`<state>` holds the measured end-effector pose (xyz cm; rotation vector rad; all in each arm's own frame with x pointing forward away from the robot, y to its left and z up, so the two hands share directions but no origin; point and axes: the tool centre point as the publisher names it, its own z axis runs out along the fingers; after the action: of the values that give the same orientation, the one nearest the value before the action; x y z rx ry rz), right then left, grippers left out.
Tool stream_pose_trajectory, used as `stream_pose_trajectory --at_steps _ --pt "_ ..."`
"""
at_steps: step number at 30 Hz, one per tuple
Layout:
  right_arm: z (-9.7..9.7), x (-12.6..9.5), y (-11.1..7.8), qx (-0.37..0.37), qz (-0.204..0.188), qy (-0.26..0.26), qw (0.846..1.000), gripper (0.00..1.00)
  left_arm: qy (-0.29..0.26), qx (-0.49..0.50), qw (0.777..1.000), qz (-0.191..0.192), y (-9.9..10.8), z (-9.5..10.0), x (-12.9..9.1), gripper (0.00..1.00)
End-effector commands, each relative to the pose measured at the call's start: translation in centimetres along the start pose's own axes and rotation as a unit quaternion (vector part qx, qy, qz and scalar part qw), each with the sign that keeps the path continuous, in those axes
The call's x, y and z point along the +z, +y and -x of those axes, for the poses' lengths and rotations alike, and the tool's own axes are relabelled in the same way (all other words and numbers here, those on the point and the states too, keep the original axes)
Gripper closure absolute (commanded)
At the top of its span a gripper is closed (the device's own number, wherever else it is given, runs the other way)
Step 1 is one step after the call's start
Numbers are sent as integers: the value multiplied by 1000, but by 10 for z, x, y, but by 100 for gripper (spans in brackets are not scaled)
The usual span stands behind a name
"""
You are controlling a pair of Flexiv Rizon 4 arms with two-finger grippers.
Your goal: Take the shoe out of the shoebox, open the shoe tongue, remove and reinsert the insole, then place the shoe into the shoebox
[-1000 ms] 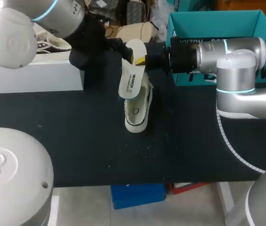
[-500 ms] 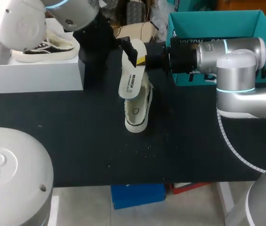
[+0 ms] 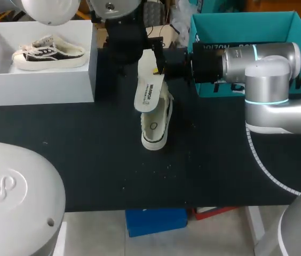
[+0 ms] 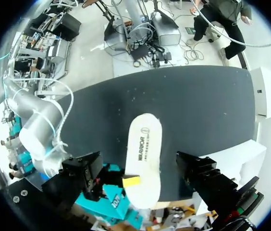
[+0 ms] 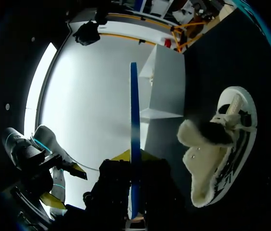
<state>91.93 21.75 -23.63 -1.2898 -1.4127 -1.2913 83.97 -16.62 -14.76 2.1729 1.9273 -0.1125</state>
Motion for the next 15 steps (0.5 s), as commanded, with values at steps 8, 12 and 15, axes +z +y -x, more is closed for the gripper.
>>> stream_pose_trajectory --at_steps 8,12,15 --pt "0 1 -1 0 2 -1 1000 100 16 -14 1000 -7 9 1 9 0" --pt "0 1 -1 0 2 -1 1000 100 15 -14 1000 -6 20 -2 11 0" --pt "0 1 -1 0 2 -1 1000 100 17 -13 1000 -4 34 -5 11 0"
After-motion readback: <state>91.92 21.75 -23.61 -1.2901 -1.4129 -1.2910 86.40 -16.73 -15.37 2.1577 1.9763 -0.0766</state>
